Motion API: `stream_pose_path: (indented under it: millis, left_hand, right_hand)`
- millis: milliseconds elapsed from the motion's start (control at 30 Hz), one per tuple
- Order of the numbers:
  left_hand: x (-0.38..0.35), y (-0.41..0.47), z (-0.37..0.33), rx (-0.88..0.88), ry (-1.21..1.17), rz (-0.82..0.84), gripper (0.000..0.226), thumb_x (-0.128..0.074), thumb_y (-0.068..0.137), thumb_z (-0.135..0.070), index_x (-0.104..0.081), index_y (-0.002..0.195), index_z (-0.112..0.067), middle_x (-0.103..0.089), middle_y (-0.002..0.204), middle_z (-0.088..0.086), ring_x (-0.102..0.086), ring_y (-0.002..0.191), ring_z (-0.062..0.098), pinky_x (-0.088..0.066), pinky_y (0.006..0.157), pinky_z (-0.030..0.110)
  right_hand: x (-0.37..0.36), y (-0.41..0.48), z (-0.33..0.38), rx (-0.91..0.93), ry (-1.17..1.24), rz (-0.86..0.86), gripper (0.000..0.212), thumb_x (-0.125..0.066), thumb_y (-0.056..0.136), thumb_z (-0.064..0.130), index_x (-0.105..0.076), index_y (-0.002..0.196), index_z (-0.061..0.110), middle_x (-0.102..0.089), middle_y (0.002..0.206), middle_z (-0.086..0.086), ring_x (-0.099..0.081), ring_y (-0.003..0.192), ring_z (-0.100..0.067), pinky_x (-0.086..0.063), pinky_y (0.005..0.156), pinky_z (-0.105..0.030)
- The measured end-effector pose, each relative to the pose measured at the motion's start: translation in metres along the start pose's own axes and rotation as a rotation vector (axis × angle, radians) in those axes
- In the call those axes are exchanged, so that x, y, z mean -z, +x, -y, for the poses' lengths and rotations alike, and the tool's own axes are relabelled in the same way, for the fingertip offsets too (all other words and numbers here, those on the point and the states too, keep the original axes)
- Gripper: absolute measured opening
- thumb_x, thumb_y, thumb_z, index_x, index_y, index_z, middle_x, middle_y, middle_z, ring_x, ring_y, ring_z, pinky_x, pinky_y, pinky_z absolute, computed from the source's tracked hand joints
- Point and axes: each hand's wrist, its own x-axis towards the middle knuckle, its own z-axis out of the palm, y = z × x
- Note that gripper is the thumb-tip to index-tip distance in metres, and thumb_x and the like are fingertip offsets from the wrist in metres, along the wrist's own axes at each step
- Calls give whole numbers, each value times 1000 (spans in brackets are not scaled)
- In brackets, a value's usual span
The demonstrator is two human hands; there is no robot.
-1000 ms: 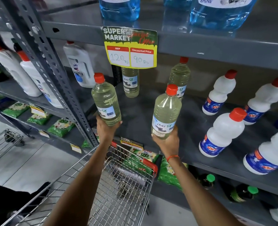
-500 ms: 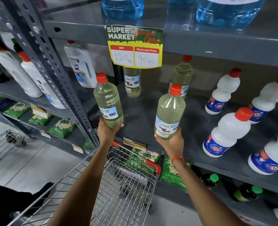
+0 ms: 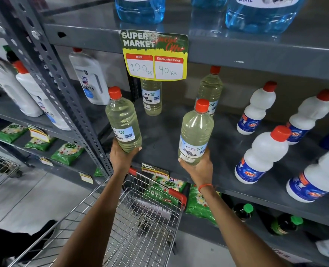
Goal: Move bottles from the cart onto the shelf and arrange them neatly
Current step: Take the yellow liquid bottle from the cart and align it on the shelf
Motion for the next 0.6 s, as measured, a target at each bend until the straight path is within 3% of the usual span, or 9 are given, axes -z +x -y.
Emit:
stream_pose_path:
  millis: [133, 367, 500, 600]
  left_hand:
    - [0, 0, 2, 10, -10, 7, 83, -88, 58, -31, -46, 126, -11, -59, 127, 13, -55, 116, 32, -44, 94, 42]
    - [2, 3, 2, 12, 5, 38, 84, -88, 57, -32, -45, 126, -9, -59, 127, 15, -55, 116, 33, -47, 97, 51]
    - [3, 2, 1, 53, -12, 81, 100, -89, 55, -32, -35, 135, -9, -53, 134, 14, -50, 123, 33, -44, 102, 46]
    - [4, -15, -8, 77, -35, 96, 122, -87, 58, -41, -9, 148, -10, -28, 153, 15, -28, 141, 32, -28, 115, 46]
  right_hand:
    - [0, 0, 1, -5, 28, 8, 80, -88, 48, 33, -47, 116, 24, -66, 100, 9, -63, 91, -8, -51, 78, -21]
    - [1, -1, 6, 2, 52, 16, 78, -87, 47, 30, -44, 112, 30, -63, 98, 11, -63, 92, -7, -49, 75, -16]
    - [0, -3, 8, -22, 46, 21, 81, -86, 47, 31, -43, 116, 30, -65, 103, 8, -64, 95, -8, -58, 85, -33]
    - [4, -4, 15, -32, 73, 57, 104, -88, 49, 33, -33, 136, 18, -60, 128, -3, -58, 116, -15, -51, 99, -44]
